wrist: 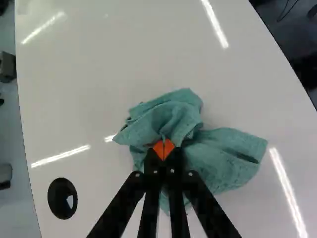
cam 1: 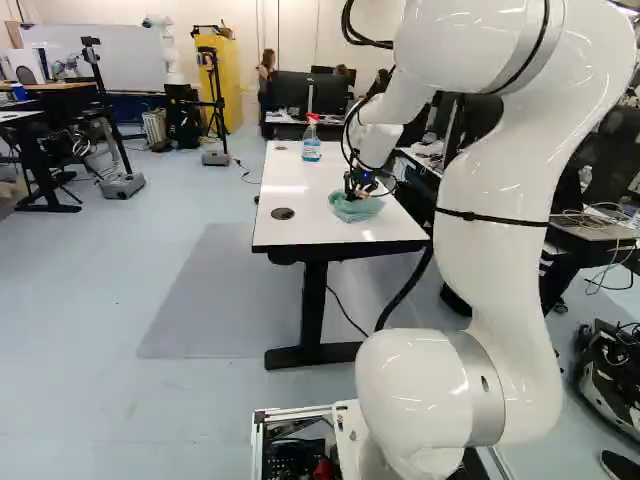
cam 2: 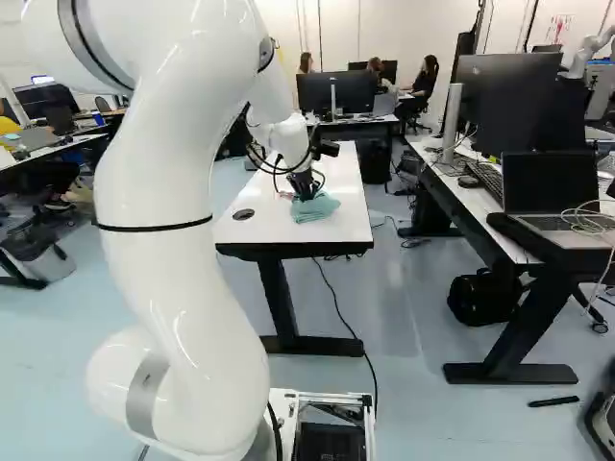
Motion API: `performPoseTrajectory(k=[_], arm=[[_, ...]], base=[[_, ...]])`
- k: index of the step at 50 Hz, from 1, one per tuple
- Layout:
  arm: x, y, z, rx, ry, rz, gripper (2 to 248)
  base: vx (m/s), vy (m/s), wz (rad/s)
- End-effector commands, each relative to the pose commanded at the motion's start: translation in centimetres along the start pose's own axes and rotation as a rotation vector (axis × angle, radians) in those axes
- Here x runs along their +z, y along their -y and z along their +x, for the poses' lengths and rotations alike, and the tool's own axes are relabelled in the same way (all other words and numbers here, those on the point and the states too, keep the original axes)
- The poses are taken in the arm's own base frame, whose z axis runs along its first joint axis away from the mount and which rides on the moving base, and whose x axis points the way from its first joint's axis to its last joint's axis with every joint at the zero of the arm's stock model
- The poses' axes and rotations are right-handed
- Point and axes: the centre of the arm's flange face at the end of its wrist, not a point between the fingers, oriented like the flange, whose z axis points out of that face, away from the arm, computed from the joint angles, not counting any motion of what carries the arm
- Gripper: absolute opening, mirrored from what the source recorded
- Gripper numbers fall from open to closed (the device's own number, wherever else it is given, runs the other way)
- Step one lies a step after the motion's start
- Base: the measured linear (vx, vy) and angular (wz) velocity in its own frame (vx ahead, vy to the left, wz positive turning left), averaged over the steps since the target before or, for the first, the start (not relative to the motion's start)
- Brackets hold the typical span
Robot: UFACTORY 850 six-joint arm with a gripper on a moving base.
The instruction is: Clean the table with the green towel
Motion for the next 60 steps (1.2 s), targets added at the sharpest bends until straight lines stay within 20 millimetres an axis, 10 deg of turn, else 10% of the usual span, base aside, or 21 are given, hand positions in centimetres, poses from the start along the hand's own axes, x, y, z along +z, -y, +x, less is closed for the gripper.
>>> performPoseTrajectory(k=[60], arm=[[-5.4,-2.5,-9.2,0.006,0.043,-0.015,20]], base=[[0.0,0.0,0.0]])
